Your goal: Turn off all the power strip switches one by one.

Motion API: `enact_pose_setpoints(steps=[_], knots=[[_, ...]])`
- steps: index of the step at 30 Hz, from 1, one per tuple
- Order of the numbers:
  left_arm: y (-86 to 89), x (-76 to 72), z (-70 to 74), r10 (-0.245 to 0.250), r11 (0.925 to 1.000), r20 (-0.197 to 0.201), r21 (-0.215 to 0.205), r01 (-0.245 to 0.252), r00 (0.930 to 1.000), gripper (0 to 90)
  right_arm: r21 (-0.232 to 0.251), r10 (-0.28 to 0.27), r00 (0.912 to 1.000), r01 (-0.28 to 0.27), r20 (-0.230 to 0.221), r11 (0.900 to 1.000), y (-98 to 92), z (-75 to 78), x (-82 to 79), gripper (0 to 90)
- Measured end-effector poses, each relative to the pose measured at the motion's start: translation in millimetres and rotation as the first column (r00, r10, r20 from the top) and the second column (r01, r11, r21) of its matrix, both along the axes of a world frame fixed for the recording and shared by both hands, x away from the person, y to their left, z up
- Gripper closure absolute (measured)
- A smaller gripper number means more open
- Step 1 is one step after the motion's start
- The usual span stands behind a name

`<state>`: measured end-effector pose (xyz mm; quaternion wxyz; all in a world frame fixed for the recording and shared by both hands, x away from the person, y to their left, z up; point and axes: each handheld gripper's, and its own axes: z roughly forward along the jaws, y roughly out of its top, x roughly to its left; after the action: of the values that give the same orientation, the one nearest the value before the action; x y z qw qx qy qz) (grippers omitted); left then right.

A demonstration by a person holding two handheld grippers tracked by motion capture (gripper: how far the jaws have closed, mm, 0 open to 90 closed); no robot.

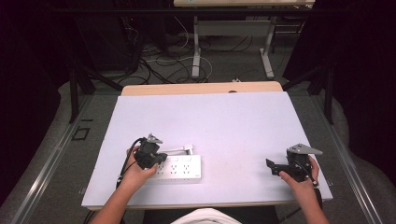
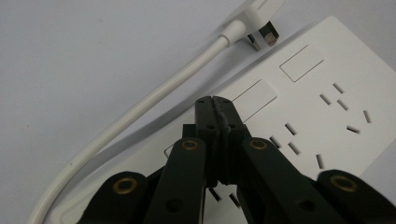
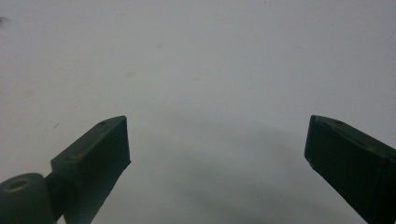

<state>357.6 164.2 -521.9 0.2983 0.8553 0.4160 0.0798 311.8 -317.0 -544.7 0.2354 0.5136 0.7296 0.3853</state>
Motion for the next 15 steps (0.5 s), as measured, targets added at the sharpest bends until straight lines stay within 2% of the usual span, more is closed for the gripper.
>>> enact_pose_setpoints(steps=[1,2,4,5,6,11,15], knots=[[-0.4,0.1,0.9,-0.014,0.9999,-0.02,0.003,0.015,0.9997,90.0,0.001,0.001,1.0,-0.001,0.0,1.0,0.1,0.1,-0.1,6.1],[-3.3,-1.3,0.4,-0.003,0.9998,0.008,0.019,0.003,1.0,90.0,-0.001,0.001,1.0,-0.001,0.0,1.0,0.1,0.1,-0.1,6.1],[-7.9,-3.5,1.2,-0.003,0.9983,0.026,0.058,0.001,0.9997,90.0,0.0,-0.001,1.0,0.001,0.0,1.0,-0.1,0.2,-0.2,6.1],[-9.2,-3.7,1.2,-0.006,0.9979,0.038,0.065,0.003,0.9992,90.0,0.003,-0.001,1.0,0.001,0.0,1.0,-0.2,0.2,-0.3,6.1],[-9.5,-3.5,1.7,-0.006,0.9976,0.034,0.069,0.003,0.9994,90.0,0.003,0.0,1.0,0.0,0.0,1.0,-0.4,0.1,-0.2,6.1],[-5.9,-1.7,0.5,0.009,0.9994,0.021,0.032,-0.01,0.9997,90.0,0.0,-0.001,1.0,0.001,0.0,1.0,-0.4,0.0,-0.1,6.1],[-6.0,-1.8,0.8,0.009,0.9995,0.021,0.031,-0.01,0.9997,90.0,0.001,-0.001,1.0,0.001,-0.001,1.0,-0.5,-0.1,0.0,6.2]])
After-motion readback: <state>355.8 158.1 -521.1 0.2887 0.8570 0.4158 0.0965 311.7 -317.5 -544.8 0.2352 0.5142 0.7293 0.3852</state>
